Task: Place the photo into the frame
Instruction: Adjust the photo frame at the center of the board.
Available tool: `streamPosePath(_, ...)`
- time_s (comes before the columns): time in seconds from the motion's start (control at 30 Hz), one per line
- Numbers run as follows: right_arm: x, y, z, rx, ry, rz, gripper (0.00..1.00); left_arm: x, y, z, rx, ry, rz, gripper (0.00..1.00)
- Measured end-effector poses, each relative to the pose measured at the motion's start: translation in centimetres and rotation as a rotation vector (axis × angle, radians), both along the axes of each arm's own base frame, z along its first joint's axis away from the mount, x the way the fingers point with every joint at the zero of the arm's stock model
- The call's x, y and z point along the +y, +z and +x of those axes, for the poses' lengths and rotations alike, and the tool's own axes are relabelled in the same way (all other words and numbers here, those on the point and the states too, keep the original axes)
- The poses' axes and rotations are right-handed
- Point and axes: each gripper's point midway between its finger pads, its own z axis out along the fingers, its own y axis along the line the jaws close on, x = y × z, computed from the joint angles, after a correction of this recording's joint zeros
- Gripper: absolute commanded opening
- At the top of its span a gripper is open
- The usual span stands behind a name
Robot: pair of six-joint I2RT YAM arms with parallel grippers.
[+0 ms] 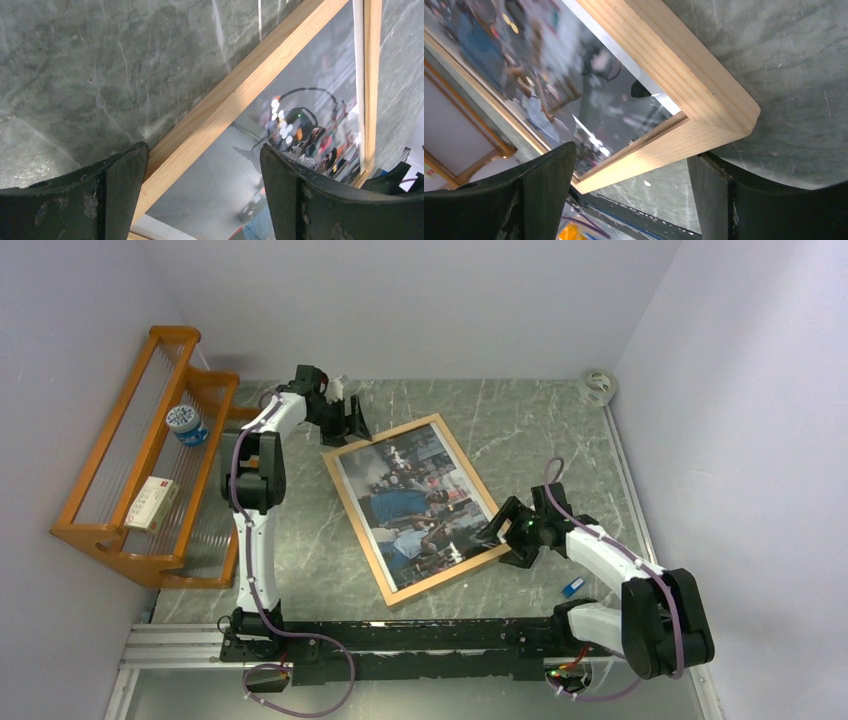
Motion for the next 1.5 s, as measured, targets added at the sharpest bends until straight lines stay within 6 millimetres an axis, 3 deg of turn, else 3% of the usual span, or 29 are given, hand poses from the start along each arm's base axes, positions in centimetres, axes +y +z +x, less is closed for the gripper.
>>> streamPosePath(0.23,-0.3,-0.1,1.8,0.001,-0.05,-0.024,0.84,1.2,-0.1,-1.3,-0.028,-0.027,0.026,0.88)
streamPosePath(0.47,-3.0,-0.1,6.8,-0.068,-0.099,-0.146,0.84,2.6,-0.3,-4.4,-0.013,0.0,0.059,0.85)
streamPosePath(0.6,-5.3,0.2,10.5,-0.129,-0.122,-0.206,0.84,2.9,-0.5,-7.5,0.028,0.02,0.062,0.84)
streamPosePath(0.77,-6.7,1.0,14.3,-0.221,-0.108,-0.234,0.84,3.0,-0.6,-11.9,0.093,0.048,0.059,0.85)
streamPosePath(1.0,-7.1,2.7,19.6,-0.327,-0.061,-0.186,0.83,1.4,-0.9,-19.8,0.201,0.048,0.09,0.87)
streamPosePath(1.1,-6.9,3.4,20.7,-0.342,-0.05,-0.173,0.83,1.3,-0.7,-22.2,0.246,0.074,0.137,0.91)
streamPosePath(1.17,-7.2,4.1,21.2,-0.336,-0.063,-0.187,0.84,2.1,-0.1,-22.8,0.248,0.114,0.18,0.93)
streamPosePath(1.3,-9.8,5.7,21.7,-0.282,-0.164,-0.28,0.86,4.3,2.5,-22.4,0.189,0.22,0.27,0.94)
streamPosePath(1.4,-11.4,7.2,20.6,-0.254,-0.229,-0.348,0.98,5.5,5.6,-21.3,0.1,0.279,0.31,0.94)
streamPosePath(1.5,-12.3,9.7,18.7,-0.257,-0.271,-0.387,0.99,6.3,9.8,-20.6,-0.02,0.328,0.316,0.94)
